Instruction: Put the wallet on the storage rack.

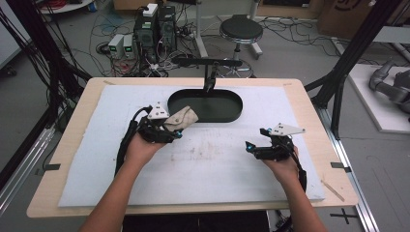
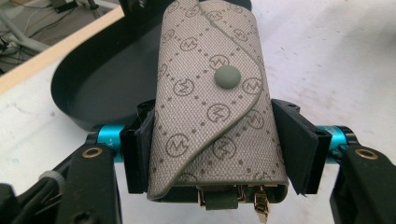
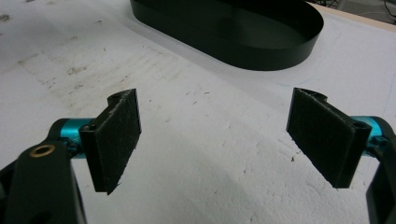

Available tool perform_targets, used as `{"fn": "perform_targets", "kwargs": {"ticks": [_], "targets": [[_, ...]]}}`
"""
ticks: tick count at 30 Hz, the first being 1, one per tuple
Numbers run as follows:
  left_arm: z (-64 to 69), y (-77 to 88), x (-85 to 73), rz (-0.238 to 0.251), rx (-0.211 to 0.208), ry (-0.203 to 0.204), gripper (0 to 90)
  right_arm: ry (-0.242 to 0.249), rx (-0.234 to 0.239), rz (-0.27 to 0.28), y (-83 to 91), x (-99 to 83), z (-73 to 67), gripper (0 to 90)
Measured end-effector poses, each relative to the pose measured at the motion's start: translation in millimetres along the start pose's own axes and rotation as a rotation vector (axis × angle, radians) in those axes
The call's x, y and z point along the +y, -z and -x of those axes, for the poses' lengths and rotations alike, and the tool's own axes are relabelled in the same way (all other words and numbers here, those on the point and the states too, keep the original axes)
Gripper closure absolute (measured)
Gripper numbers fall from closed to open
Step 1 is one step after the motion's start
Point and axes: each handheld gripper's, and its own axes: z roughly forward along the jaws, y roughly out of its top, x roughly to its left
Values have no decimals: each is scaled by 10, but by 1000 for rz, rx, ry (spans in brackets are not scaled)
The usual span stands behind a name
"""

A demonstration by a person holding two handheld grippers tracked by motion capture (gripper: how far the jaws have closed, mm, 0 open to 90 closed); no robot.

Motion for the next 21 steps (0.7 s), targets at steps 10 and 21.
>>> {"fn": "perform_targets", "kwargs": {"ticks": [10,21], "targets": [[-272,-339,218,-28,-23,16,369,-8,9,5,-12,-4,14,182],[-599,-789,371,-107,-30,26,368,-8,9,3,-15,-3,13,182]]}}
